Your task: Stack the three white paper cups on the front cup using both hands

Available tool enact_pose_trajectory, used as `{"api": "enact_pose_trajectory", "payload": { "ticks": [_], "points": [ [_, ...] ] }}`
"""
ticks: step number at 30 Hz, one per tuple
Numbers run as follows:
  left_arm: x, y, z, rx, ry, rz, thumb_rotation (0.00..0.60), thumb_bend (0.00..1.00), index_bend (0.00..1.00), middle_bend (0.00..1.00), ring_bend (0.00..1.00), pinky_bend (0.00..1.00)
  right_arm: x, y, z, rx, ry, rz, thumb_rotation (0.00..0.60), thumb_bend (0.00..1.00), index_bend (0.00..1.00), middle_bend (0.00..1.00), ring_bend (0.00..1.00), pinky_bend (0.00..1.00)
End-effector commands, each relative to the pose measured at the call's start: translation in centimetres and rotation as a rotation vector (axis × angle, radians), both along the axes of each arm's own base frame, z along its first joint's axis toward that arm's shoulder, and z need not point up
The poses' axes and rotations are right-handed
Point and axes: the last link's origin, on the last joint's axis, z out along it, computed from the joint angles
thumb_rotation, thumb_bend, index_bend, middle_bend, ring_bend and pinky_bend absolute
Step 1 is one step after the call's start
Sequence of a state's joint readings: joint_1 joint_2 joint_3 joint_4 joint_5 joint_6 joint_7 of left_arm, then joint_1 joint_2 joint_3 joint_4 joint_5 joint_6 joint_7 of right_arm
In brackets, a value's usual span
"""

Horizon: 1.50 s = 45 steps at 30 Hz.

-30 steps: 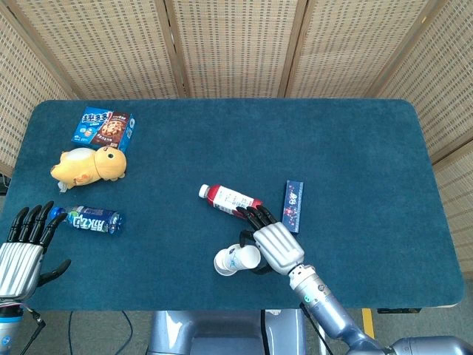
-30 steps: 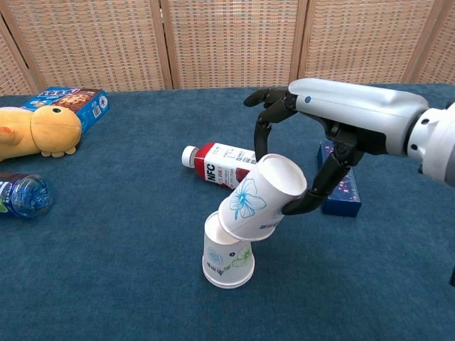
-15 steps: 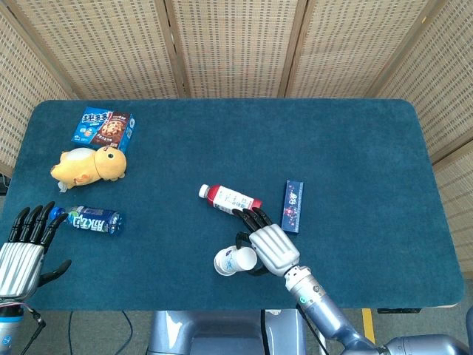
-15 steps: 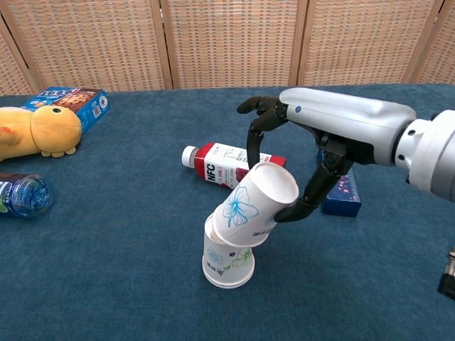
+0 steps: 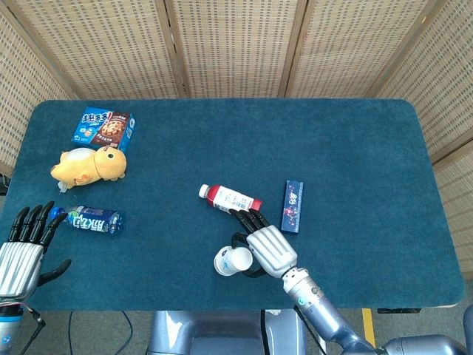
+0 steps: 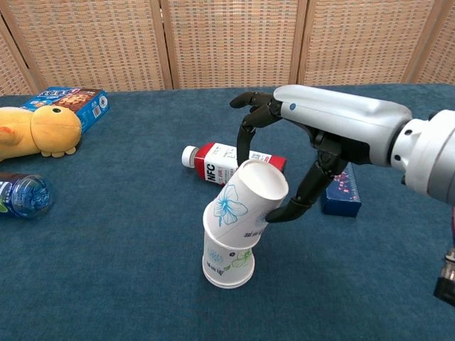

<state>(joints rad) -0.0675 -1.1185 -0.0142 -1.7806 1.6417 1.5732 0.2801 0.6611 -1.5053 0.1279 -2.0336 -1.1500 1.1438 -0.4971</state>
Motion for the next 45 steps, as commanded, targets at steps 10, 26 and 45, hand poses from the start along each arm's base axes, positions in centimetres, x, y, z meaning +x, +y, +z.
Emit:
{"api": "enact_pose_trajectory", "payload": {
  "ticks": [10, 26, 45],
  "points": [
    [-0.1, 0.0, 0.1, -0.003, -0.002, 0.004, 0.6, 0.2, 0.14, 0.0, 0.0, 0.0, 0.1, 0.1, -0.3, 0.006, -0.009, -0.011, 0.6, 0.08, 0.39, 0.02, 0.01, 0.07],
    [-0.1, 0.0, 0.0, -0.006, -0.004, 0.001, 0.6, 0.2, 0.14, 0.0, 0.0, 0.0, -0.5, -0.4, 0.0, -0.04, 0.004, -0.032, 0.6, 0.15, 0.39, 0.02, 0.01, 0.07],
    [-0.1, -0.1, 0.0, -0.013, -0.008, 0.0, 0.6, 0.2, 0.14, 0.0, 0.0, 0.0, -1.2, -0.8, -0.2, -0.032, 0.031, -0.065, 0.6, 0.5, 0.4, 0.0, 0.0, 0.06]
  ]
}}
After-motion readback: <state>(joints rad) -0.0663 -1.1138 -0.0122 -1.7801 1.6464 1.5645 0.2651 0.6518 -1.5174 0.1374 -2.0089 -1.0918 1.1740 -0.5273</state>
